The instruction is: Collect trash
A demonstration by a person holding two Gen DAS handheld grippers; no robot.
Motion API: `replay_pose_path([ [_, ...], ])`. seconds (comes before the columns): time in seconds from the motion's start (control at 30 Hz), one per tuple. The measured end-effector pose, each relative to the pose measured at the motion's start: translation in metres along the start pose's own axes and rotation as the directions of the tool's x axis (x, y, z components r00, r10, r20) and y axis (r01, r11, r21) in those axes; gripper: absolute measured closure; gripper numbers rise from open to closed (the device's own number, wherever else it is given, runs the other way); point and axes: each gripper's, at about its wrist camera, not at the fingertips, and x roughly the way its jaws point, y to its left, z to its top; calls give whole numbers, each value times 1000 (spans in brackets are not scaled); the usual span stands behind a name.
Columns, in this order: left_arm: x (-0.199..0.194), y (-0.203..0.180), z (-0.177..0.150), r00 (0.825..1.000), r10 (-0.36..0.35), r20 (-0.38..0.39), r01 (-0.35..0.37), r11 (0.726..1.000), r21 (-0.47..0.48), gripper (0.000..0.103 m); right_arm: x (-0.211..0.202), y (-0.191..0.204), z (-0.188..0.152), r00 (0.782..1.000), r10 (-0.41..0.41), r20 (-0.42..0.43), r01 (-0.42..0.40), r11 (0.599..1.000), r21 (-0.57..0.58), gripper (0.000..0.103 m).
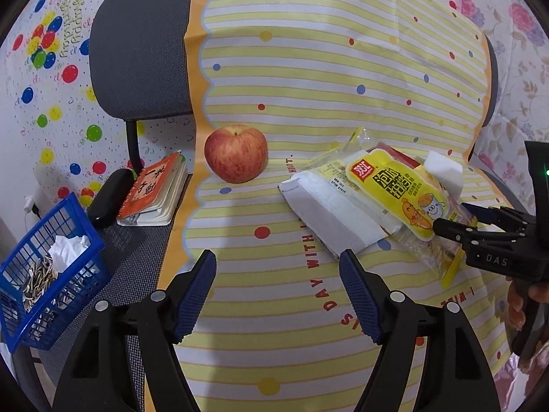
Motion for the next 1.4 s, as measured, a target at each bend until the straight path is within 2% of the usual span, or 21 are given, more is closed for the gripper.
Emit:
replay_pose_path([
  [0.07,1,2,-1,1000,-1,-6,1,1000,-6,29,-5,2,-3,1000,-23,21,23,1000,2,43],
  [0.13,0,3,-2,1000,-1,-6,1,1000,-8,29,-14,5,-4,997,-59,43,59,998,-2,62],
  [0.17,-1,3,-2,1000,-1,-4,1,1000,-9,29,-18,6,-4,997,-67,49,67,998,-5,65],
  [0.2,-2,2,-3,1000,-2,-2,2,1000,-9,29,-21,6,-4,996,-71,56,71,997,-7,76],
  [0.37,-11,1,-5,1000,-6,10,6,1000,-5,29,-44,5,-3,991,-80,105,80,997,10,95],
  [0.63,-28,-1,-1,999,-12,47,12,1000,0,29,-109,12,6,961,-87,264,90,996,2,99],
  [0.7,-32,-2,-1,998,-13,56,13,1000,4,29,-119,17,6,958,-73,278,81,997,-16,99],
  [0.87,-34,-4,-2,998,-21,57,21,1000,11,29,-118,39,-3,970,-21,243,48,993,-105,99],
  [0.93,-35,-6,-3,998,-26,54,25,1000,13,29,-111,44,-9,971,-31,238,61,991,-118,98],
  [1.1,-37,-9,-4,998,-30,56,29,999,25,29,-97,38,-12,983,1,181,12,997,-74,88],
  [1.27,-37,-13,-4,998,-32,54,30,999,33,29,-78,30,-12,989,-13,149,21,998,-52,88],
  [1.3,-36,-14,-4,998,-30,52,29,999,35,29,-77,29,-11,989,0,146,7,999,-46,97],
  [1.33,-34,-14,-4,998,-28,47,26,999,37,29,-79,28,-10,988,12,151,-6,999,-39,101],
  [1.4,-31,-14,-3,999,-26,39,25,999,37,29,-87,28,-7,982,-10,186,17,999,-39,102],
])
